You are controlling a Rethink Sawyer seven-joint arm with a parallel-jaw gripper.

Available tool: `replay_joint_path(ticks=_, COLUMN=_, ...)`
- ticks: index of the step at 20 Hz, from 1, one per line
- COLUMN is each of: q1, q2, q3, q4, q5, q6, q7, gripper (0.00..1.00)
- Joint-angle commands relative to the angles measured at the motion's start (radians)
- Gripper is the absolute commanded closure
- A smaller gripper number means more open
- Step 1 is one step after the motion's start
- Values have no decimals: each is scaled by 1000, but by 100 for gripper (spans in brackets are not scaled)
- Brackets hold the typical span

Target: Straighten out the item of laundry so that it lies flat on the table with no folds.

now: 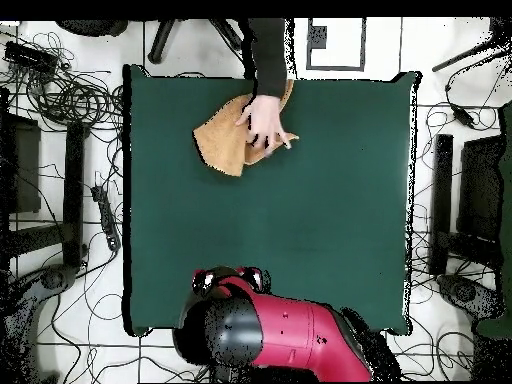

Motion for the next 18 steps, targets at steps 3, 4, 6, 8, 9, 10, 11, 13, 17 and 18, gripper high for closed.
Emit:
replay_joint_path(ticks=3, q1=6, q2=54, q3=111, q4=95, q5=10, q6=21, q7=-17, gripper=0)
replay_joint_path(ticks=4, q1=5, q2=54, q3=113, q4=96, q5=7, q6=19, q7=-17, gripper=0)
replay_joint_path(ticks=6, q1=3, q2=56, q3=115, q4=98, q5=6, q6=15, q7=-15, gripper=0)
replay_joint_path(ticks=8, q1=-1, q2=56, q3=119, q4=104, q5=11, q6=6, q7=-13, gripper=0)
replay_joint_path(ticks=9, q1=-5, q2=56, q3=123, q4=112, q5=22, q6=0, q7=-10, gripper=0)
replay_joint_path(ticks=10, q1=-10, q2=58, q3=128, q4=118, q5=38, q6=-3, q7=-5, gripper=0)
replay_joint_path(ticks=11, q1=-13, q2=60, q3=130, q4=121, q5=47, q6=0, q7=-1, gripper=0)
replay_joint_path(ticks=13, q1=-15, q2=60, q3=133, q4=125, q5=57, q6=0, q7=3, gripper=0)
replay_joint_path(ticks=17, q1=-4, q2=55, q3=127, q4=122, q5=47, q6=-1, q7=12, gripper=0)
replay_joint_path(ticks=18, q1=-4, q2=53, q3=125, q4=120, q5=38, q6=2, q7=8, gripper=0)
